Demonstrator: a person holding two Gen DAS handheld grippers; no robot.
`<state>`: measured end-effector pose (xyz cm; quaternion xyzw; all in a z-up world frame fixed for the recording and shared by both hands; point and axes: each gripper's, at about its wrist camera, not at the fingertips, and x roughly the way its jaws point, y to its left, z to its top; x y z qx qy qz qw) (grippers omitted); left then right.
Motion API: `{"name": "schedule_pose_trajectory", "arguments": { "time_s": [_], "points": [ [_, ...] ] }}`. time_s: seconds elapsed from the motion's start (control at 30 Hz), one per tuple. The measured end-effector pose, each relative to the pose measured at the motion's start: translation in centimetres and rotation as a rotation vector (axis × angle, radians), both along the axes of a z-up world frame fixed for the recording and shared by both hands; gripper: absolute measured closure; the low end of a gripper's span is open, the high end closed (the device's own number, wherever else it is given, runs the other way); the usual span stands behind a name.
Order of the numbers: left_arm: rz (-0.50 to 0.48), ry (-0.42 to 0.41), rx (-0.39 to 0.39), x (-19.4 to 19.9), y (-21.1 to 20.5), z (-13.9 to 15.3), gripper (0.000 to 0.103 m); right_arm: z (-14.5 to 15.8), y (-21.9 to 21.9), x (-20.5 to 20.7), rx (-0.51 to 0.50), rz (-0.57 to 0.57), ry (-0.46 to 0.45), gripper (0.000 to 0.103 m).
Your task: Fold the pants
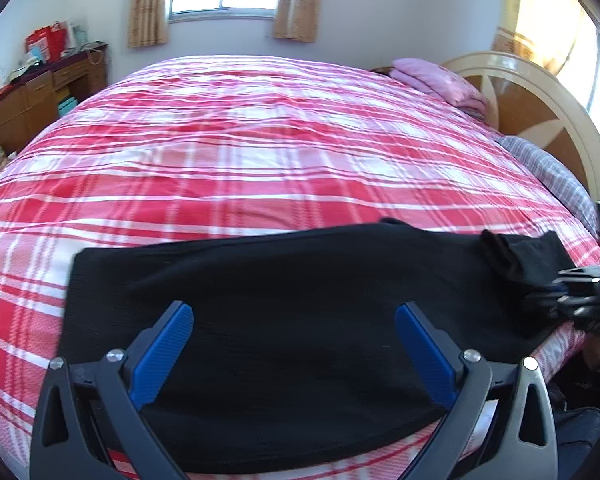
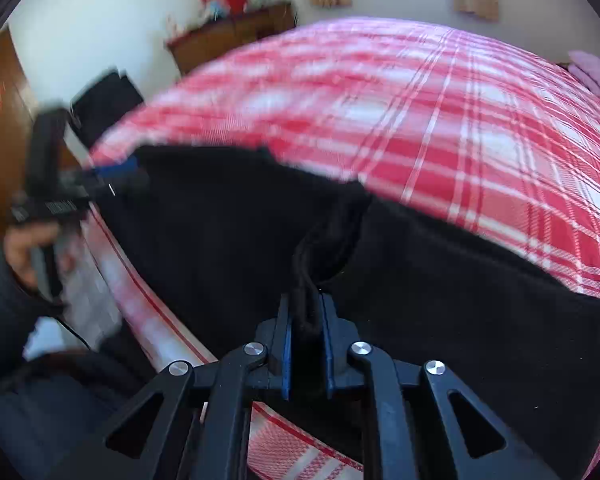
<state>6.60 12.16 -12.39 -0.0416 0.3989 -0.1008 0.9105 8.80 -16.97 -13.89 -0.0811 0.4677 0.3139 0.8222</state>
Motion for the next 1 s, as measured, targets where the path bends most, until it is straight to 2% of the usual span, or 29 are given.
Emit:
{"name": "schedule_pose_trajectory", "arguments": {
  "time_s": [0.07, 0.13, 0.17, 0.3, 0.47, 0.57, 0.7, 0.77, 0.83, 0.87, 0.9, 0.93, 1.0],
  "points": [
    [-0.028, 0.001, 0.001, 0.0, -1.2, 0.1, 0.0, -0.2, 0.0, -0.4, -0.015, 0.008, 0.002, 0.083],
    [-0.058, -0.002, 0.006, -0.1, -2.6, 0.3, 0.0, 0.6, -0.7, -0.7, 0.017, 0.016, 0.011, 0.057],
    [-0.075, -0.005, 0.005, -0.1, -3.4, 0.4, 0.0, 1.4, -1.4, -1.1, 0.044, 0.022, 0.008, 0.054],
    [-0.15, -0.023, -0.022, 0.2, -7.0, 1.3, 0.0, 4.1, -5.3, -2.7, 0.099, -0.002, -0.044, 0.053],
    [-0.237, 0.004, -0.096, 1.3, -11.9, 0.9, 0.001, 4.8, -12.2, -3.0, 0.121, -0.188, -0.083, 0.052],
    [-0.295, 0.052, -0.128, 2.2, -15.3, -0.1, 0.018, 4.0, -15.8, -2.3, 0.169, -0.309, -0.055, 0.052],
    [-0.344, 0.112, -0.121, 2.7, -18.3, -1.3, 0.04, 3.2, -18.7, -1.1, 0.229, -0.415, -0.033, 0.052],
    [-0.351, 0.124, -0.125, 2.6, -19.0, -1.5, 0.043, 2.8, -19.3, -0.7, 0.257, -0.441, -0.023, 0.052],
    [-0.366, 0.124, -0.115, 2.4, -19.8, -1.7, 0.051, 2.5, -19.4, -0.4, 0.265, -0.453, -0.02, 0.052],
    [-0.367, 0.121, -0.101, 2.3, -20.1, -1.8, 0.061, 2.3, -19.4, -0.3, 0.262, -0.454, -0.022, 0.052],
    [-0.363, 0.117, -0.088, 2.4, -20.3, -1.8, 0.077, 2.2, -19.4, -0.3, 0.26, -0.454, -0.025, 0.052],
    [-0.356, 0.112, -0.078, 2.3, -20.1, -1.7, 0.088, 2.1, -19.3, -0.3, 0.259, -0.456, -0.029, 0.052],
    [-0.363, 0.117, -0.139, 2.1, -19.2, -1.1, 0.092, 2.3, -19.4, -0.4, 0.269, -0.456, -0.037, 0.052]
  ]
}}
